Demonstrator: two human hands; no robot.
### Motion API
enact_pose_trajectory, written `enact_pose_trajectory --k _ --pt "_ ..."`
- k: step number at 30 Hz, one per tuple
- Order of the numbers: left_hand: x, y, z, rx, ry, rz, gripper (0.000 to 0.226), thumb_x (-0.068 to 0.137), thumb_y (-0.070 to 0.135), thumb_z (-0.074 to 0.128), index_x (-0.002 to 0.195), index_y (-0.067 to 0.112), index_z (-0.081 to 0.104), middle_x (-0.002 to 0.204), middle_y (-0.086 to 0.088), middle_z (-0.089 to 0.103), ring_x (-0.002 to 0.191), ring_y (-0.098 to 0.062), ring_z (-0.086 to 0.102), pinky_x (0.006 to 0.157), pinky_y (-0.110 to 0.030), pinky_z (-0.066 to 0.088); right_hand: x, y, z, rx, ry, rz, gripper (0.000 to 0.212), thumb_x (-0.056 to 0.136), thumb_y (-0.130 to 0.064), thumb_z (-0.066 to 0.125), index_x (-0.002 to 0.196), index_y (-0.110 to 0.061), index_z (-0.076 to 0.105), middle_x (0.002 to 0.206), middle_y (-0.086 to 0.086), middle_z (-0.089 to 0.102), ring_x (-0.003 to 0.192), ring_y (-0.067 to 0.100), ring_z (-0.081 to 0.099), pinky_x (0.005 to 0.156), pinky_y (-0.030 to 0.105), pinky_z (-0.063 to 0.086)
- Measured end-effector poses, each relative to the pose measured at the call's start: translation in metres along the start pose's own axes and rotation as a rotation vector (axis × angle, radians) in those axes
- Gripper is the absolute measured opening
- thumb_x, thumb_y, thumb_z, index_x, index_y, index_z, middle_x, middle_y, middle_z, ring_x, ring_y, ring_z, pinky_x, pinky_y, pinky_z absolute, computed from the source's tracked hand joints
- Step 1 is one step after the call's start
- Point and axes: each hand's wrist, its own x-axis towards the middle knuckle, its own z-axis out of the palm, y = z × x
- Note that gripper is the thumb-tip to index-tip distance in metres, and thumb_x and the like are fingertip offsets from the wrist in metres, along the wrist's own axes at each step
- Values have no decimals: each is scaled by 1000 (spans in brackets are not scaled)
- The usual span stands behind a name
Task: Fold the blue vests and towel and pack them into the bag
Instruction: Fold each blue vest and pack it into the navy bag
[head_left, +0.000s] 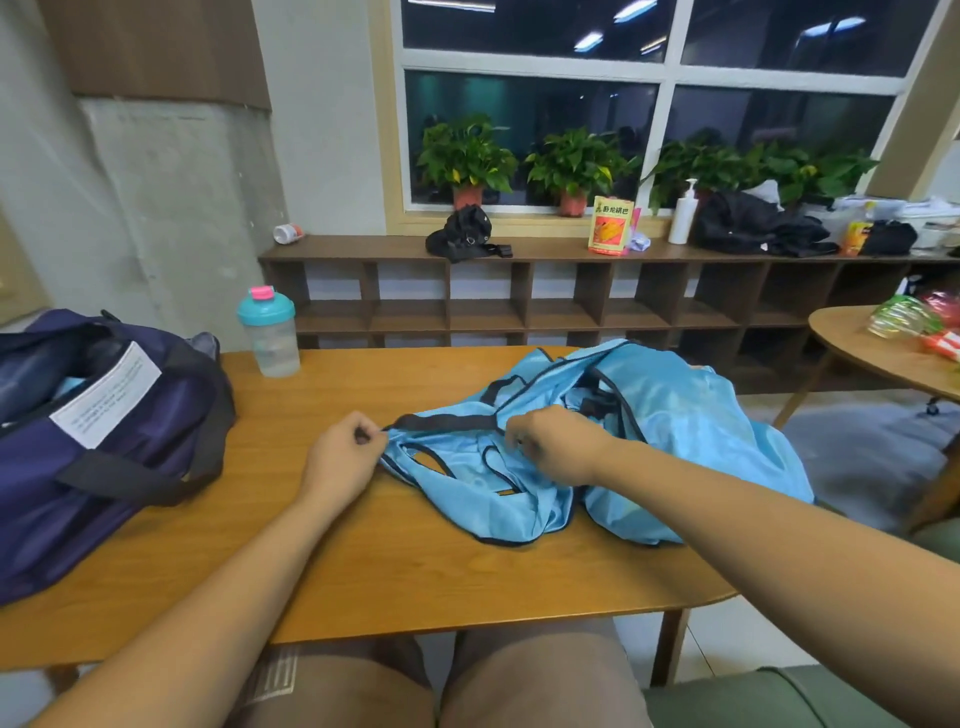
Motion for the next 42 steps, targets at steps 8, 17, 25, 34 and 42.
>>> enact_pose_trajectory --k 8,17,25,34,42 --pt "1 -29 -47 171 70 -121 8 88 24 69 85 21 63 86 2 68 90 -27 65 79 -40 53 -17 -15 -16 159 50 -117 32 100 -6 58 123 -28 66 96 -9 71 81 4 65 76 30 55" --pt "-34 32 -28 182 -210 387 14 93 23 71 94 36 67 97 18 58 94 -2 55 86 -30 47 -18 -28 3 140 -84 -141 29 102 -25 65 131 -27 61 117 -5 61 94 13 58 85 32 49" --pt "-46 64 17 299 -343 299 42 92 71 59 127 47 59 80 13 68 89 -11 68 70 -36 53 -30 -55 26 274 -85 -182 27 100 -26 71 127 -23 70 115 -9 74 99 6 66 89 24 51" --pt "-23 46 -14 371 -320 206 4 92 25 71 91 25 67 83 3 70 76 -16 63 65 -32 52 -37 -39 29 209 -59 -203 44 104 -30 64 147 -25 56 129 -8 65 108 10 60 93 27 48" --pt "21 8 -70 393 -151 69 14 96 17 64 88 26 71 91 5 72 88 -19 66 75 -35 53 -47 -36 37 132 -22 -240 81 85 -85 62 148 -35 52 126 -13 53 116 8 50 100 30 44"
